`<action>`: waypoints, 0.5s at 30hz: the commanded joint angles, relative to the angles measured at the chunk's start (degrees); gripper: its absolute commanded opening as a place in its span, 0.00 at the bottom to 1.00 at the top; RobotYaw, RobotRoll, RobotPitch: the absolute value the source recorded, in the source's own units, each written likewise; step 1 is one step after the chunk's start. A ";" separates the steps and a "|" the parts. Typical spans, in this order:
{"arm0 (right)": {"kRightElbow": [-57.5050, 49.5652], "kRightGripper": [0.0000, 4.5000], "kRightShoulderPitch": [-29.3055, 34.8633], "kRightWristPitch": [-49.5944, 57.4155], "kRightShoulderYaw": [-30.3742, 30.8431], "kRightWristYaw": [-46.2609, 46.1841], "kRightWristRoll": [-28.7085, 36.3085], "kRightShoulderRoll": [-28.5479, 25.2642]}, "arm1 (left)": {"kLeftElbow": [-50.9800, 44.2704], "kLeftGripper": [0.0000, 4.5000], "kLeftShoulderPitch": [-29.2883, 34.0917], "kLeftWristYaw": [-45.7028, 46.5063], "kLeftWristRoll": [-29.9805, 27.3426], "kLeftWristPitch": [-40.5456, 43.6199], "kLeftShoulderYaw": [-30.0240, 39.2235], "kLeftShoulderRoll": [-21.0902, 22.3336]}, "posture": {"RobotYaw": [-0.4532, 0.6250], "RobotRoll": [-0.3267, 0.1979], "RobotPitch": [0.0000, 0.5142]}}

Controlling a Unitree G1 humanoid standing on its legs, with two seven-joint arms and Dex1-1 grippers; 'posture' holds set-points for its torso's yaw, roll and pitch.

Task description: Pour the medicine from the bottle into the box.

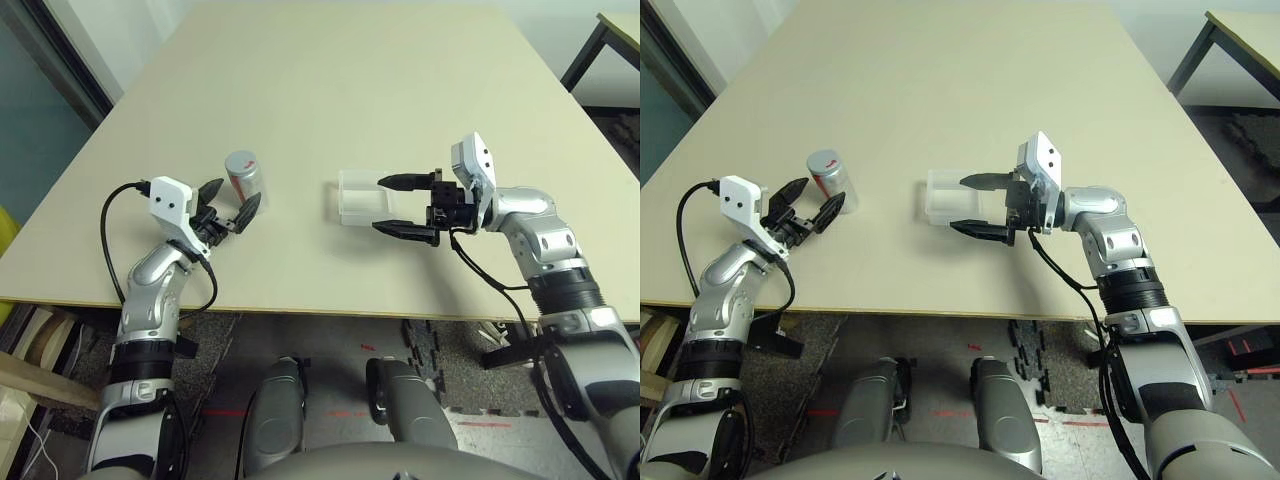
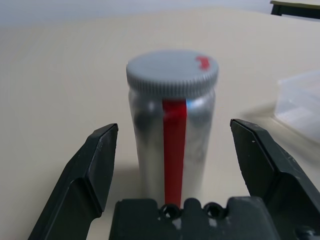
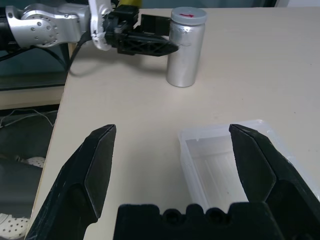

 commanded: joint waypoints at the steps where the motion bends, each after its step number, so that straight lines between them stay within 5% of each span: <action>1: -0.38 1.00 0.17 -0.49 0.46 -0.43 -0.60 -0.18 | 4.61 1.00 -2.28 0.86 1.60 -1.98 -0.58 -0.43 | 0.37 0.62 0.21; 15: -2.34 1.00 1.71 -0.84 0.13 -2.38 -0.76 -0.99 | 17.57 1.00 -10.38 1.37 4.01 -7.75 -1.53 -1.94 | 0.32 0.62 0.19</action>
